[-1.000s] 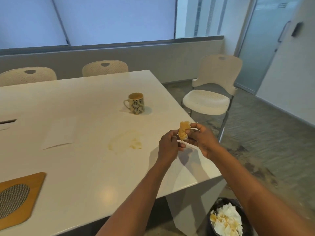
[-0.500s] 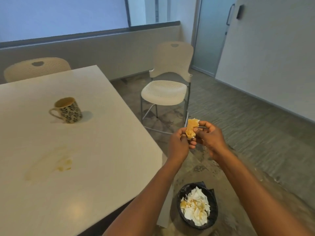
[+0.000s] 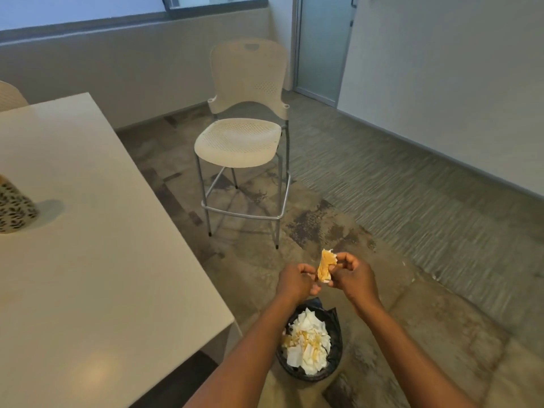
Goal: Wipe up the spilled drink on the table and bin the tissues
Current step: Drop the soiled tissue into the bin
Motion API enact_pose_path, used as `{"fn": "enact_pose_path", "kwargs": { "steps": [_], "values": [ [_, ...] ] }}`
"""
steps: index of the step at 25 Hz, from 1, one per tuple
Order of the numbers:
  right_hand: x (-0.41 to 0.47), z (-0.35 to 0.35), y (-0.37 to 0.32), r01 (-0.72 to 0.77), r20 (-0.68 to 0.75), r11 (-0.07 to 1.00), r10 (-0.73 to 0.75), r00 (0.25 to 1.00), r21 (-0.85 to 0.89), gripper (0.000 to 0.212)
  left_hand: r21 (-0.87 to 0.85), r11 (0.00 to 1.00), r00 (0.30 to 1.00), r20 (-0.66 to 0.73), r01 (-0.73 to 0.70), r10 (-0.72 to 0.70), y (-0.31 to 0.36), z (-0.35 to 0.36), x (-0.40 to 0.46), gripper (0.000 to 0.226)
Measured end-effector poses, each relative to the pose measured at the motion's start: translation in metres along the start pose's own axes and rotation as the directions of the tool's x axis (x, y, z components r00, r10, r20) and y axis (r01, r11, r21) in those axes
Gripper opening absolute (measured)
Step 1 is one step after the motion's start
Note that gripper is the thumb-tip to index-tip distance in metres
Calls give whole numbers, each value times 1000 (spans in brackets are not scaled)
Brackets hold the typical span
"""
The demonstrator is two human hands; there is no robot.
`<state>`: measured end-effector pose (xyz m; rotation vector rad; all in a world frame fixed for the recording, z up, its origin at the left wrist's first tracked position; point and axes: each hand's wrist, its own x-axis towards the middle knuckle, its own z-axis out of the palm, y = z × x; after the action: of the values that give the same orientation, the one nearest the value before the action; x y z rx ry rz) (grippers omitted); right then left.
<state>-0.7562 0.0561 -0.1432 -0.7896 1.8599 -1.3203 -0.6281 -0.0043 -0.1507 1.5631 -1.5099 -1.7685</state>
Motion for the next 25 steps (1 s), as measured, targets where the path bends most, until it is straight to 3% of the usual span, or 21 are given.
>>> {"fn": "enact_pose_path", "kwargs": {
  "steps": [4,8,11,15,17,20,25],
  "values": [
    [19,0,65,28,28,931,-19,999,-365,27,198,969,989,-28,148,-146,-39,2,30,17],
    [34,14,109,53,101,843,1,995,-535,25,252,941,974,-38,225,-222,-62,2,52,20],
    [46,22,128,8,143,803,96,985,-596,29,187,947,965,-75,260,-250,-74,-5,64,16],
    [57,16,146,28,213,710,173,962,-703,31,130,951,956,-119,282,-267,-93,-17,82,34],
    [59,14,147,26,211,694,183,960,-719,30,127,953,956,-141,275,-257,-97,-18,86,31],
    [60,18,142,50,222,689,163,961,-723,27,250,940,969,-141,232,-202,-85,-17,73,32],
    [53,26,118,112,244,695,94,965,-711,14,543,830,991,-82,131,-102,-74,-23,49,52]
  ]
}}
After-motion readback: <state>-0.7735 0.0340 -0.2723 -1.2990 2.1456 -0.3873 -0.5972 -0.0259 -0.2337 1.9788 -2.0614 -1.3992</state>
